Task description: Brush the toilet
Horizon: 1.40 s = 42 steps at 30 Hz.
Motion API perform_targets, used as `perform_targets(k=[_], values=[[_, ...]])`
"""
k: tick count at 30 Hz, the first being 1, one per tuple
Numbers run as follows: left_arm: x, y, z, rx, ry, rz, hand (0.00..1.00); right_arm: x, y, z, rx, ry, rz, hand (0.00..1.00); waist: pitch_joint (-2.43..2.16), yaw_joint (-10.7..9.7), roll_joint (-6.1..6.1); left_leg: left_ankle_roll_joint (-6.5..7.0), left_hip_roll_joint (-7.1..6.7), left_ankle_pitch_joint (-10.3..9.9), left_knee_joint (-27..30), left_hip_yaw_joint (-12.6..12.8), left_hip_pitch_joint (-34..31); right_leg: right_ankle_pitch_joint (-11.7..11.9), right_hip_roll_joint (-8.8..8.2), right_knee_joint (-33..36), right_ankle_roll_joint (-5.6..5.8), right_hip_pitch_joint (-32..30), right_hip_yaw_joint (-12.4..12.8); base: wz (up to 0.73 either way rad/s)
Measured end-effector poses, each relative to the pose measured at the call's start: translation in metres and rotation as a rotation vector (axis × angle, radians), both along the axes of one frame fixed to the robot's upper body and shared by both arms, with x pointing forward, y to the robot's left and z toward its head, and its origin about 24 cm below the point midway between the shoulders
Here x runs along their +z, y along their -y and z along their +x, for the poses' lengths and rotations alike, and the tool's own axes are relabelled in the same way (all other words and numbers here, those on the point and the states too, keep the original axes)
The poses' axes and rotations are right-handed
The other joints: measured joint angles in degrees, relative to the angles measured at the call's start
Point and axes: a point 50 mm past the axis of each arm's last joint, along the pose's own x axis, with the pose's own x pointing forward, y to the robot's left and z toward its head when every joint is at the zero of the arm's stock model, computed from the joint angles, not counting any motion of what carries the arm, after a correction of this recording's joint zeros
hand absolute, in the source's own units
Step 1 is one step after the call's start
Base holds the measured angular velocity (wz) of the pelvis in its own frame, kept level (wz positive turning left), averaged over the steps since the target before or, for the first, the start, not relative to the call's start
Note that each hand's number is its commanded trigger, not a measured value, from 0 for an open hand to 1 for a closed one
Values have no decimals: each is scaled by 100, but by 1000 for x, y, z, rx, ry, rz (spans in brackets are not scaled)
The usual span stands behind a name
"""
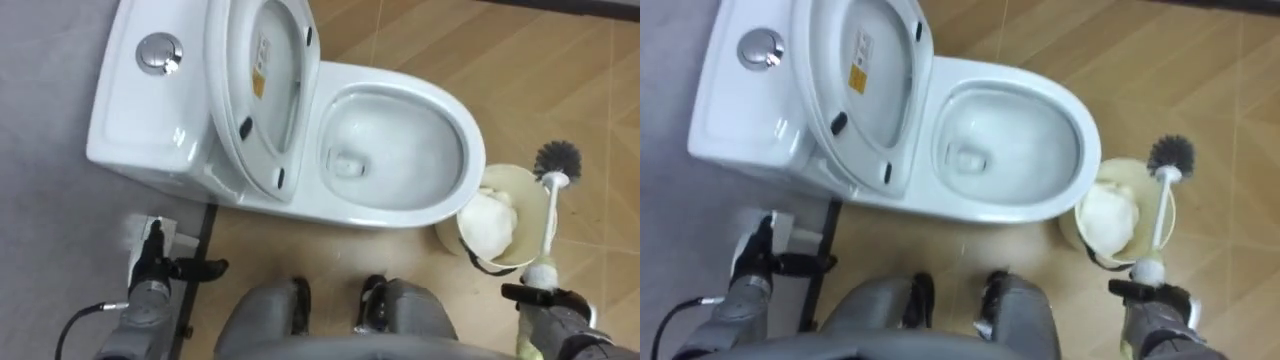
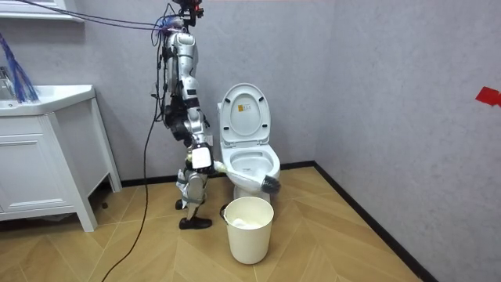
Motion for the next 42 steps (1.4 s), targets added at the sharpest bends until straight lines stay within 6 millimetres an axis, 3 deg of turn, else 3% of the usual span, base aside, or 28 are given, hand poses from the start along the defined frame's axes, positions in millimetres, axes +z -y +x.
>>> perform_targets(k=[3, 6, 11, 15, 20, 26, 30, 36, 42], values=[[-1, -8, -21, 79, -20, 10, 0, -5, -5, -22, -66, -20, 19, 100, -9, 26, -23, 3, 0, 34, -309, -67, 569, 51, 41, -417, 51, 618, -108, 6], [5, -10, -26, 103, 16, 44, 0, -6, -4, -37, -87, -41, 15, 100, -8, 58, -55, 3, 1, 35, -520, -103, 958, 77, 85, -718, 84, 1063, -173, 9], [23, -14, -15, 85, 133, 110, 0, -5, -6, -35, -51, -14, -2, 100, 11, 33, -131, -5, -11, 39, -690, -278, 1220, 93, 122, -992, 106, 1433, -309, 14], [32, -15, -8, 42, 185, 164, 0, -5, -6, -32, 15, -29, -19, 100, 24, 134, -183, -9, -9, 41, -764, -345, 1493, 100, 162, -1197, 116, 1799, -366, 11], [58, -9, 12, -57, 314, 269, 0, -5, -8, -30, 88, -56, -30, 100, 9, 233, -274, -38, -34, 58, -753, -636, 1496, 100, 169, -1230, 115, 1922, -488, 31], [86, 0, 33, -174, 444, 391, 0, -6, -11, -21, 198, -63, -35, 100, 4, 498, -246, -63, -95, 76, -748, -726, 1507, 112, 182, -1372, 107, 2040, -483, 9], [100, 9, 43, -251, 508, 451, 0, -6, -16, -11, 331, -83, -45, 100, 18, 495, -230, -82, -88, 104, -748, -761, 1502, 129, 187, -1385, 89, 2063, -501, 5], [108, 23, 58, -387, 564, 534, 0, -9, -26, -7, 464, -94, 2, 100, 39, 452, -186, -93, -95, 123, -747, -746, 1524, 148, 200, -1385, 75, 2077, -475, 0], [98, 31, 54, -501, 518, 558, 0, -10, -25, -11, 532, -119, 17, 100, 33, 326, -178, -90, -86, 128, -796, -669, 1593, 148, 198, -1371, 75, 2103, -450, -3]])
